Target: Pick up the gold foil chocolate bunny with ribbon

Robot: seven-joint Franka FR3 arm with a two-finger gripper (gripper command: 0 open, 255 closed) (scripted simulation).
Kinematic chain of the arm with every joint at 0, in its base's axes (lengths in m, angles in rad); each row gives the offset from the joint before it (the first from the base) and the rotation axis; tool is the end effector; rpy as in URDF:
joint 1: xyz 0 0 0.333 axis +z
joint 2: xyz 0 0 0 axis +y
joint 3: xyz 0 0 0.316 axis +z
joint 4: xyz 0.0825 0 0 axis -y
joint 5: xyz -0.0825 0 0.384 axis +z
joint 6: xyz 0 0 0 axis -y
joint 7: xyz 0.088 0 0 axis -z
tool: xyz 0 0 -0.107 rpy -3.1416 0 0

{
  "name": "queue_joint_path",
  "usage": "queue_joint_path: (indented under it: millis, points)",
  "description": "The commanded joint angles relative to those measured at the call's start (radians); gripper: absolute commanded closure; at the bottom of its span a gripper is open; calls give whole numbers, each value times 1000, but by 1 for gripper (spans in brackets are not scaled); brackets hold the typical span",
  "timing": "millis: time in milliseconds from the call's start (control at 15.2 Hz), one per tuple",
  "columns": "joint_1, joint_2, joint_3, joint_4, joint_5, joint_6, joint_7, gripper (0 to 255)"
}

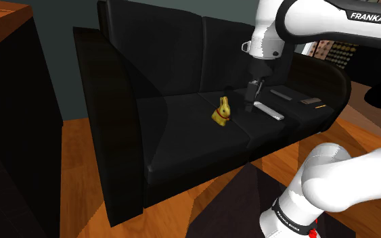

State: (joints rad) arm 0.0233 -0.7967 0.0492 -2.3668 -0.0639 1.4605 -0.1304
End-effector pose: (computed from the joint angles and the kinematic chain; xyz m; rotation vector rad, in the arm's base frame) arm 0.2910 0.0181 0.5799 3.0291 0.2774 -0.1731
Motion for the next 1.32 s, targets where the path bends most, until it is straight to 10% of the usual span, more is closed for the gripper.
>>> queue_joint_path:
  millis: [0,1254]
  points:
    - [0,0,0,0,0,0,0,0]
    - [-108,720,-301,469,126,159,-236,0]
